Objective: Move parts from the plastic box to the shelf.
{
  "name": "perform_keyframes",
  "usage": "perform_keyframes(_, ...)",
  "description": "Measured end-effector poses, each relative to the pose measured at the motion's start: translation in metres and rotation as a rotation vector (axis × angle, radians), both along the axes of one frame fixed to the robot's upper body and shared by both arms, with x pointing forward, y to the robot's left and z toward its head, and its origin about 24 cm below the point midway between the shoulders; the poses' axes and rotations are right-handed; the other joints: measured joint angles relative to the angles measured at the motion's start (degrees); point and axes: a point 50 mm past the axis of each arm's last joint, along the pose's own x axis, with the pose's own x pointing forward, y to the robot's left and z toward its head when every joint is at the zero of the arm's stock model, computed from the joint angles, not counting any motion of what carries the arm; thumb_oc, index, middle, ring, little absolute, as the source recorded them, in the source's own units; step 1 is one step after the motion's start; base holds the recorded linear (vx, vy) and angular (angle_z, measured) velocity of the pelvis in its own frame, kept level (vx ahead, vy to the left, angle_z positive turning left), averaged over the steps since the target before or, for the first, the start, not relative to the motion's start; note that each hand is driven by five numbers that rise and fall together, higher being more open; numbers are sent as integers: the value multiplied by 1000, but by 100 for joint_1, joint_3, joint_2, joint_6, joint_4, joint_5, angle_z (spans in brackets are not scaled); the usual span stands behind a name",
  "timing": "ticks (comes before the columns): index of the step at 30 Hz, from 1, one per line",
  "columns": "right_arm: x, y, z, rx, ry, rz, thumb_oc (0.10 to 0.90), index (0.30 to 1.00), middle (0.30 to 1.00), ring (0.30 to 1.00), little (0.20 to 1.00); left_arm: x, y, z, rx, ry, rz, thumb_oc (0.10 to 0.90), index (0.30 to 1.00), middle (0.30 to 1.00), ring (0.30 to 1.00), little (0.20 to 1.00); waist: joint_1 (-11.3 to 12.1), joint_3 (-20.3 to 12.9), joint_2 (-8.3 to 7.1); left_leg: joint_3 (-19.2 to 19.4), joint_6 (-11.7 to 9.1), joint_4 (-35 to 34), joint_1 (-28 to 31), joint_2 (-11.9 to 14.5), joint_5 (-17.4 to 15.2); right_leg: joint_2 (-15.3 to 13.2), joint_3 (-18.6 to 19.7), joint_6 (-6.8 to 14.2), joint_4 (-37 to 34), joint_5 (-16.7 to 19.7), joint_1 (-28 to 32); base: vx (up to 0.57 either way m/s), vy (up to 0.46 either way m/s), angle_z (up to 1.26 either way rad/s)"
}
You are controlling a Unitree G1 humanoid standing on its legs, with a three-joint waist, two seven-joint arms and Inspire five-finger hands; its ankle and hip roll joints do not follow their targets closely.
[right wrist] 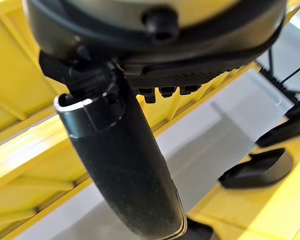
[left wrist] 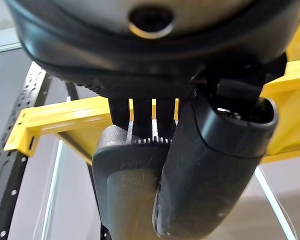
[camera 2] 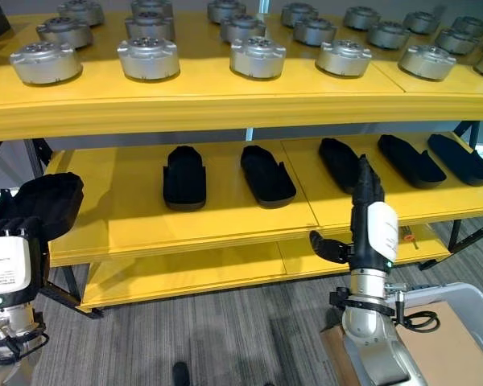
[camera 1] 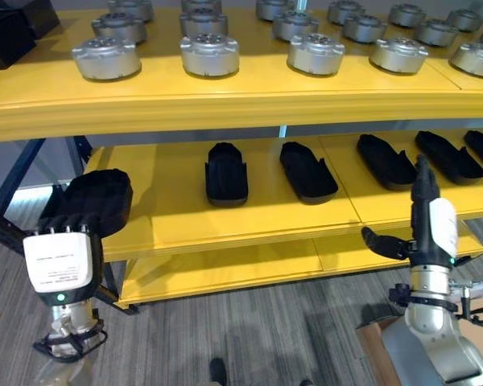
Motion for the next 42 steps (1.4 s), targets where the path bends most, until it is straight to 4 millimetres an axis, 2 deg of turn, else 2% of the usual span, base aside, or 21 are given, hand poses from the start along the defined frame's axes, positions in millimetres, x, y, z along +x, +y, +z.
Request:
perform_keyframes(2, -5, -8, -1, -3, 2, -32, 900, 1000, 1000, 1000, 1000, 2, -4, 2, -6, -15, -25, 400, 300, 300, 300, 300, 2, -57, -22, 172, 42, -2, -2, -41, -34, -85, 8, 4, 83, 10, -105, -70, 232, -20)
perform_keyframes(6, -7, -7, -3, -1, 9, -32, 900, 1000, 1000, 1000, 1000, 7, -8, 5, -6, -26, -52, 400, 300, 300, 300, 300, -77, -90, -82, 383, 120, -2, 19, -128, -73, -189, 52, 15, 252, 108, -282, -66, 200, -21)
perform_keyframes(11, -7, -5, -5, 7, 6, -32, 900, 1000, 1000, 1000, 1000, 5, -7, 5, -8, -25, -50, 400, 300, 300, 300, 300, -97, -89, -101, 752, 239, -15, 205, -131, -199, -295, -357, 35, 642, 292, -514, -3, 87, -43)
perform_keyframes(13, -8, -6, -5, 8, -11, -50, 900, 1000, 1000, 1000, 1000, 9, -9, 9, -7, -46, -59, 400, 300, 300, 300, 300, -142, -89, -123, 756, 252, -13, 166, -141, -207, -213, -320, 157, 744, 55, -596, 9, 66, -11)
perform_keyframes(15, -12, -8, -10, 4, 0, -65, 900, 1000, 1000, 1000, 1000, 13, -12, 13, -10, -69, -72, 400, 300, 300, 300, 300, -262, -65, -100, 623, 348, 11, 103, -96, -59, 115, -91, 115, 755, -205, -618, 14, 27, 28)
perform_keyframes(17, -14, -14, -21, -10, 41, -91, 900, 1000, 1000, 1000, 1000, 14, -13, 15, -12, -76, -76, 400, 300, 300, 300, 300, -332, -58, -66, 487, 255, -9, -1, 31, -13, 497, 313, -203, 841, -443, -679, 144, -8, 42)
perform_keyframes(18, -16, -17, -23, -12, 49, -103, 900, 1000, 1000, 1000, 1000, 14, -13, 14, -13, -75, -77, 400, 300, 300, 300, 300, -342, -50, -26, 385, 220, -8, -43, 64, 19, 681, 638, -242, 678, -469, -615, 142, -49, 38)
perform_keyframes(20, -20, -22, -27, -19, 55, -123, 900, 1000, 1000, 1000, 1000, 15, -15, 12, -18, -68, -87, 400, 300, 300, 300, 300, -472, -66, 42, 206, 179, -9, -120, 80, 62, 901, 917, -314, 414, -413, -427, 72, -57, 48)
perform_keyframes(24, -29, -32, -27, -43, 47, -162, 900, 1000, 1000, 1000, 1000, 10, -24, 0, -73, -51, -86, 400, 300, 300, 300, 300, -441, -80, 397, 180, 137, 13, -124, 83, 70, 911, 859, -392, 341, -374, -365, 90, -74, 11)
perform_keyframes(26, -33, -34, -29, -45, 60, -170, 900, 1000, 1000, 1000, 1000, 7, -26, -4, -84, -42, -81, 400, 300, 300, 300, 300, -466, -94, 515, 168, 112, 15, -104, 69, 110, 902, 838, -407, 340, -404, -336, 103, -60, 5)
perform_keyframes(30, -32, -32, -28, -43, 43, -155, 900, 1000, 1000, 1000, 1000, 8, -25, -2, -81, -49, -77, 400, 300, 300, 300, 300, -492, -89, 490, 210, 93, 433, -300, 62, 123, 846, 838, -468, 573, -578, -482, 10, -39, 1)
perform_keyframes(31, -29, -30, -27, -42, 31, -147, 900, 1000, 1000, 1000, 1000, 11, -23, 1, -85, -59, -72, 400, 300, 300, 300, 300, -486, -57, 400, 160, 17, 847, -534, 73, 146, 804, 943, -610, 825, -729, -679, -7, 16, 6)
perform_keyframes(32, -26, -28, -24, -46, 17, -135, 900, 1000, 1000, 1000, 1000, 14, -21, 6, -93, -75, -68, 400, 300, 300, 300, 300, -478, 2, 277, 111, -178, 1287, -808, 58, 281, 703, 958, -706, 1000, -815, -777, 73, 237, -10)
perform_keyframes(33, -21, -27, -18, -54, -18, -115, 900, 1000, 1000, 1000, 1000, 17, -18, 9, -96, -90, -46, 400, 300, 300, 300, 300, -425, 41, 167, 56, -437, 1585, -993, 94, 470, 570, 991, -674, 1086, -738, -875, 130, 352, -7)
perform_keyframes(34, -17, -26, -12, -53, -52, -105, 900, 1000, 1000, 1000, 1000, 18, -15, 10, -103, -96, -9, 400, 300, 300, 300, 300, -514, 54, 211, 73, -178, 2030, -1057, 417, -246, 617, 922, -660, 1023, -640, -749, 186, 451, -18)
perform_keyframes(35, -17, -27, -11, -55, -61, -105, 900, 1000, 1000, 1000, 1000, 18, -14, 12, -97, -99, -1, 400, 300, 300, 300, 300, -509, 70, 191, 29, -211, 1858, -886, 573, -439, 638, 976, -681, 1048, -643, -729, 165, 346, -6)
perform_keyframes(36, -18, -28, -10, -57, -66, -106, 900, 1000, 1000, 1000, 1000, 19, -14, 12, -94, -101, 1, 400, 300, 300, 300, 300, -533, 63, 221, 4, -271, 1702, -757, 695, -482, 641, 994, -671, 1023, -632, -716, 152, 276, -7)
perform_keyframes(38, -18, -31, -8, -44, -72, -111, 900, 1000, 1000, 1000, 1000, 22, -15, 13, -88, -104, -5, 400, 300, 300, 300, 300, -552, 87, 255, -630, -517, 850, -499, 833, -451, 651, 1191, -635, 925, -612, -726, 123, 258, -10)
perform_keyframes(39, -18, -31, -9, -43, -67, -110, 900, 1000, 1000, 1000, 1000, 24, -16, 12, -88, -101, -8, 400, 300, 300, 300, 300, -526, 93, 248, -788, -599, 633, -503, 932, -396, 614, 1249, -626, 865, -601, -726, 112, 309, -30)
perform_keyframes(40, -18, -32, -11, -36, -55, -109, 900, 1000, 1000, 1000, 1000, 26, -16, 9, -90, -85, -11, 400, 300, 300, 300, 300, -460, 123, 233, -781, -618, 540, -587, 1095, -371, 479, 1318, -534, 772, -544, -635, 115, 392, -35)
perform_keyframes(42, -21, -38, -15, -23, -30, -114, 900, 1000, 1000, 1000, 1000, 26, -21, 4, -96, -62, -33, 400, 300, 300, 300, 300, -502, 148, 272, -447, -456, 578, -634, 1063, -399, 225, 1228, -166, 445, -454, -303, 103, 356, -14)
